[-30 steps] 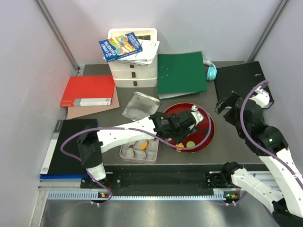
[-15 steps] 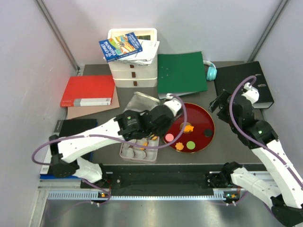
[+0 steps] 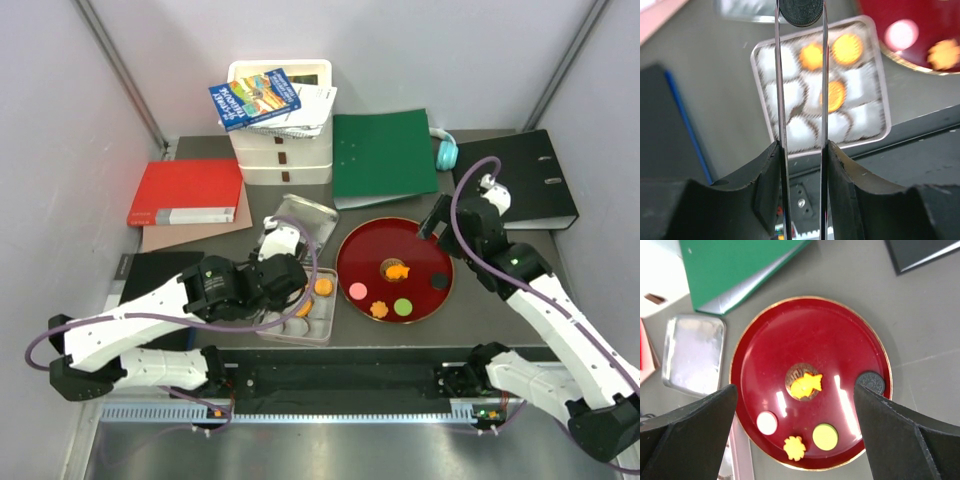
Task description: Pack the cookies
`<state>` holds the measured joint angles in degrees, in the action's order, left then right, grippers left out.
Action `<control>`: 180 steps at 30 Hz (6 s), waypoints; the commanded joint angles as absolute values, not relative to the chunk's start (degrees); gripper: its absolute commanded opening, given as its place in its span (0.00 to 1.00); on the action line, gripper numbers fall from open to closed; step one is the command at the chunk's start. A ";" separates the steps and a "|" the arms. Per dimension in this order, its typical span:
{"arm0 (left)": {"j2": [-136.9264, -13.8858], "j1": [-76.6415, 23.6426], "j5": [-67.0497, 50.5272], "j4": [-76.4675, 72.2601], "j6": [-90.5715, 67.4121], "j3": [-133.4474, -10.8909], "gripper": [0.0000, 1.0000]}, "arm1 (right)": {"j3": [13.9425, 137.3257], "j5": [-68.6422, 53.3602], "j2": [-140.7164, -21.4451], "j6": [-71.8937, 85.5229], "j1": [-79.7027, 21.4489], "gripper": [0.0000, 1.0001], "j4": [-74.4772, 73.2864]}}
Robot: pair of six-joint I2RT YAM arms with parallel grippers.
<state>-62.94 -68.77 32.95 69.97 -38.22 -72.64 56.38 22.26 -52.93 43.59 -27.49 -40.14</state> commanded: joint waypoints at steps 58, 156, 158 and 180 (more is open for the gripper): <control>-59.06 -68.82 46.75 79.36 -53.35 -70.49 0.44 | 53.88 18.37 -56.25 42.28 -26.98 0.99 -34.72; -113.03 -13.36 6.51 16.53 -24.87 -70.15 0.34 | 55.19 13.71 -61.79 36.21 -26.81 0.99 -32.26; -112.24 -13.27 6.42 16.35 -25.13 -69.17 0.26 | 55.28 13.80 -61.79 36.21 -26.89 0.99 -32.43; -96.60 -13.71 5.98 20.92 -25.66 -71.19 0.00 | 57.30 13.18 -60.47 35.95 -26.89 0.99 -33.49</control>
<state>-102.91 -13.54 6.79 19.92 -25.43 -70.35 54.46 13.37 -61.95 36.95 -27.46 -34.24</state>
